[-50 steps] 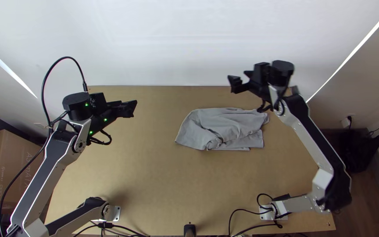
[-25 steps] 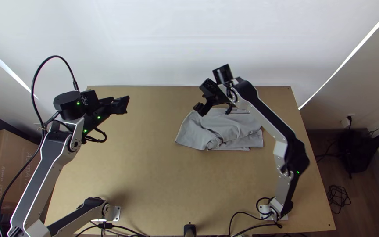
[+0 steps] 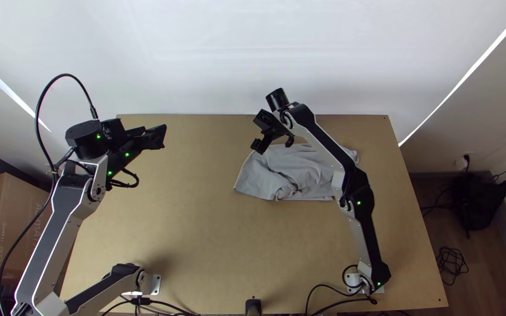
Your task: Fold the t-shirt
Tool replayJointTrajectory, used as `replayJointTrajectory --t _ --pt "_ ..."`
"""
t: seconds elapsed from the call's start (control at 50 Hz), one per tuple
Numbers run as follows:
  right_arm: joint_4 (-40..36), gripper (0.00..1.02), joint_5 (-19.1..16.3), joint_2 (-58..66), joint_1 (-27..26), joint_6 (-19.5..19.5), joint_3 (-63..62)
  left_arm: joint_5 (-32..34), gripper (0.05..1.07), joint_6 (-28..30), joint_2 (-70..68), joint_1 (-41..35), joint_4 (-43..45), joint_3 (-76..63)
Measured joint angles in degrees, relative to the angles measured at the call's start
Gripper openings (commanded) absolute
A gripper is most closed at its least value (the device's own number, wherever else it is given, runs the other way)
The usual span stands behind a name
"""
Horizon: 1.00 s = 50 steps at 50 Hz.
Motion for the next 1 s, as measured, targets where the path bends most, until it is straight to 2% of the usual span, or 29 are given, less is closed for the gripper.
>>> replayJointTrajectory --t 0.18,0.3,0.84,0.9,1.0 --pt "3.52 0.97 0.22 2.78 -0.11 -0.13 0.07 0.28 1.03 0.02 0.02 0.98 0.63 -0.04" --pt "4.98 0.92 0.63 4.81 -0.44 -0.57 0.15 1.11 1.03 0.22 0.11 1.57 1.09 -0.04" --pt "4.26 0.92 1.73 7.17 -2.23 -0.76 -0.33 2.19 1.03 0.46 1.75 2.82 2.27 -0.04" --pt "3.82 0.81 1.75 7.39 -1.99 -0.76 -0.57 2.19 1.03 0.46 1.95 2.82 2.36 -0.04" --pt "3.61 0.55 1.75 7.78 -1.60 -0.76 -0.92 2.19 1.03 0.44 2.01 2.82 2.36 -0.04"
